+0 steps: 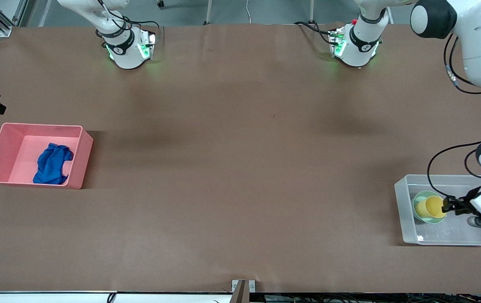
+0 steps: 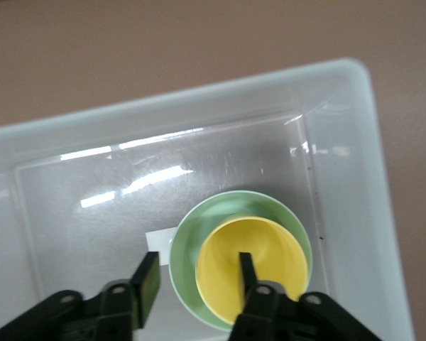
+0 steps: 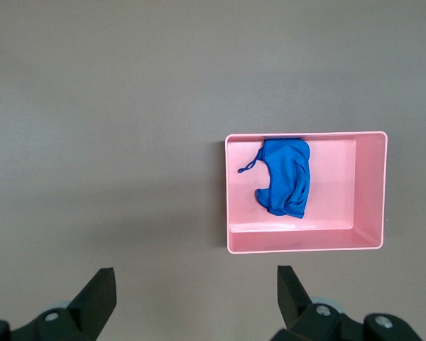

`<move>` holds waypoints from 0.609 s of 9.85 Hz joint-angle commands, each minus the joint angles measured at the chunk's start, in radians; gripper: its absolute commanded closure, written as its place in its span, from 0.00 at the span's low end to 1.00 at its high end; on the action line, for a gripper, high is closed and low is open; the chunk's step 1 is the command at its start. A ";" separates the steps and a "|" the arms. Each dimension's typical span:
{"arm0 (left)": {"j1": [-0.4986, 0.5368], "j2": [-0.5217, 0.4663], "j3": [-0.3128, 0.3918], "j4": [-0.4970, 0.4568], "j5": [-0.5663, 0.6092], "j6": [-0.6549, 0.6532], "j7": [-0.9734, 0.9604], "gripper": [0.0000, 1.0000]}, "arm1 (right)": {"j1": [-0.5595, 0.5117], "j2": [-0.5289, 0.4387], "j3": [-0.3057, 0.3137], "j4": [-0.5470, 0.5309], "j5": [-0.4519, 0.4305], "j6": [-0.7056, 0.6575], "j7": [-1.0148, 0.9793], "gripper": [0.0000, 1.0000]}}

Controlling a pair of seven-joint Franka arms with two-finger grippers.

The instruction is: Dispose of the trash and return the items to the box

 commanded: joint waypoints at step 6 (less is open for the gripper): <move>-0.024 -0.543 -0.261 -0.333 0.305 -0.230 -0.458 0.00 | 0.005 -0.016 -0.003 -0.010 -0.002 0.001 -0.003 0.00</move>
